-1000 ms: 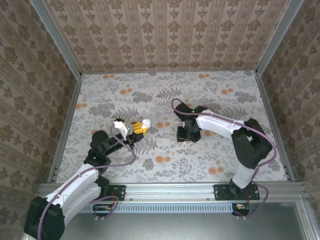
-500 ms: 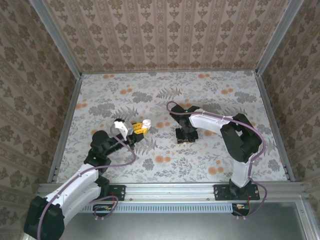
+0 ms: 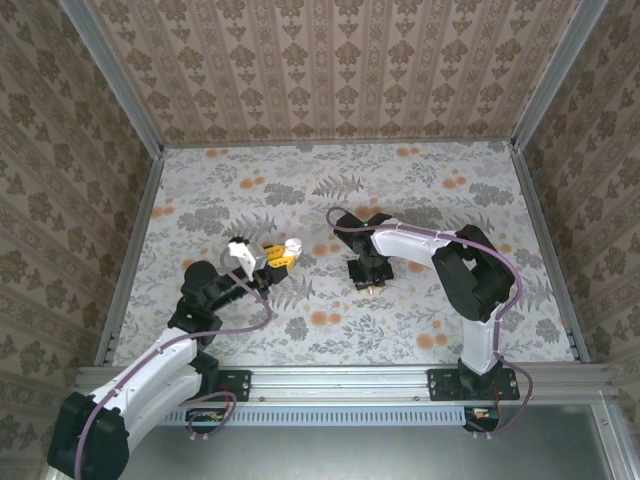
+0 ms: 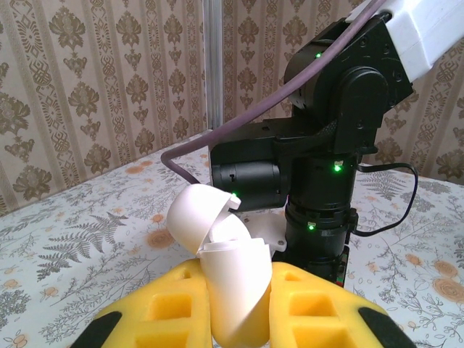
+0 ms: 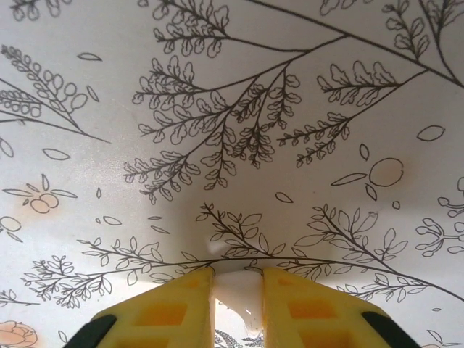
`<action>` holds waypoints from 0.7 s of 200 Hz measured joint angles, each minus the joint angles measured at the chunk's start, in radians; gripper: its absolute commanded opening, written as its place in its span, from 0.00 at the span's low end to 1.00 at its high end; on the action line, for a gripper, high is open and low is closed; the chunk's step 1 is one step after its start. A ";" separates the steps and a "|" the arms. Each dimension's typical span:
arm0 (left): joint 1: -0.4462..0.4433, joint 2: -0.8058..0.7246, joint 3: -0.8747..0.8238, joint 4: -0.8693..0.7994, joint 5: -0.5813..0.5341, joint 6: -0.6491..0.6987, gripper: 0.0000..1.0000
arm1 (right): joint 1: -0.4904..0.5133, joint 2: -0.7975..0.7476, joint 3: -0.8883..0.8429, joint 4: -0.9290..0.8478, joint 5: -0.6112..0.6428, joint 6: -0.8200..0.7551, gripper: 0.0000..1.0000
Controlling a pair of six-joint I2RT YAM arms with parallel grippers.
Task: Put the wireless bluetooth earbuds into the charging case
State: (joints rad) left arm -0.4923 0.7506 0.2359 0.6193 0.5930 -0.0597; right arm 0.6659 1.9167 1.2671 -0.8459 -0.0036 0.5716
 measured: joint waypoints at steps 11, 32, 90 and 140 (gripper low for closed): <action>0.000 0.000 0.000 0.000 0.000 0.000 0.00 | 0.000 0.000 0.000 0.000 0.002 0.000 0.15; 0.000 0.000 0.000 0.000 0.000 -0.001 0.00 | 0.001 -0.005 0.000 0.000 0.010 0.000 0.13; -0.002 0.026 0.003 0.021 0.034 -0.026 0.00 | 0.007 -0.220 -0.006 0.011 0.042 0.000 0.12; -0.032 0.118 0.050 0.126 0.098 -0.071 0.00 | 0.084 -0.577 -0.010 0.141 0.055 -0.019 0.06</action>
State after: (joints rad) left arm -0.5240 0.8688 0.2859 0.7448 0.6914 -0.1310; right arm 0.7498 1.3399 1.2575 -0.7048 0.0509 0.5529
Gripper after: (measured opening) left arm 0.163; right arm 0.113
